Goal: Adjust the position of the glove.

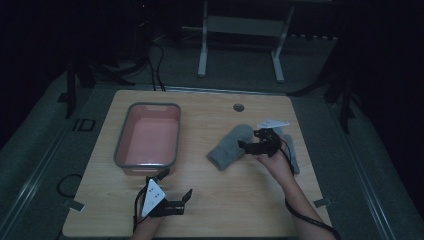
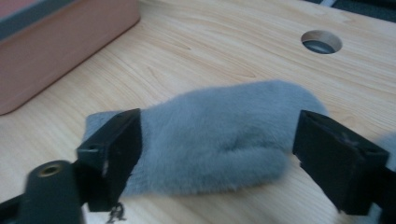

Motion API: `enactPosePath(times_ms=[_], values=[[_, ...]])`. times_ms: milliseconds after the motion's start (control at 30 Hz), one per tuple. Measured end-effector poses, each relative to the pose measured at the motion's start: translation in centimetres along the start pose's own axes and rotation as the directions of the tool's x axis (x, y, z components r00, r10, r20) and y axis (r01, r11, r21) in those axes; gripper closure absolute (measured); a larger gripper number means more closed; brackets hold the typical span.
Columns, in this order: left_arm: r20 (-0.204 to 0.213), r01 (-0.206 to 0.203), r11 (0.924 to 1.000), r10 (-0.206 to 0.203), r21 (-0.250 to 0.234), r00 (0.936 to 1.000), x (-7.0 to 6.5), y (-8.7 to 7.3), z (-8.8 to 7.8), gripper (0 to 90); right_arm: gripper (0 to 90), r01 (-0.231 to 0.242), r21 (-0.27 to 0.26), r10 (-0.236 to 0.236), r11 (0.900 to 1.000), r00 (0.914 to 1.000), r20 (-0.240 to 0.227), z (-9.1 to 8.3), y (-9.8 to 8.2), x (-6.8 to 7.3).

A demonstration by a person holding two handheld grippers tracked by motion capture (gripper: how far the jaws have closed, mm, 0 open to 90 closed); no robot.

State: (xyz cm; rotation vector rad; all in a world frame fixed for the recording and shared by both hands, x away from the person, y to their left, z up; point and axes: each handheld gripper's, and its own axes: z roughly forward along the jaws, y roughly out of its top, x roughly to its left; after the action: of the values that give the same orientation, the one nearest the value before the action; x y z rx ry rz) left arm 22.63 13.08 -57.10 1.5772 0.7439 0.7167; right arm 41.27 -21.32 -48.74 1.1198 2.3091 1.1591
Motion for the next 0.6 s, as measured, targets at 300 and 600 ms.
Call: enactPosePath(times_ms=[300,600], values=[[0.005,-0.001,1.0000,0.001,0.001,1.0000,0.0,0.0,0.0,1.3,31.7,0.044,0.078,-0.044,0.996,0.9990,0.000,4.4,1.0,0.6],[0.003,-0.003,1.0000,0.003,0.002,1.0000,-0.1,0.0,0.0,1.3,32.5,0.032,0.134,-0.043,0.990,0.9954,0.085,7.2,0.2,0.9]])
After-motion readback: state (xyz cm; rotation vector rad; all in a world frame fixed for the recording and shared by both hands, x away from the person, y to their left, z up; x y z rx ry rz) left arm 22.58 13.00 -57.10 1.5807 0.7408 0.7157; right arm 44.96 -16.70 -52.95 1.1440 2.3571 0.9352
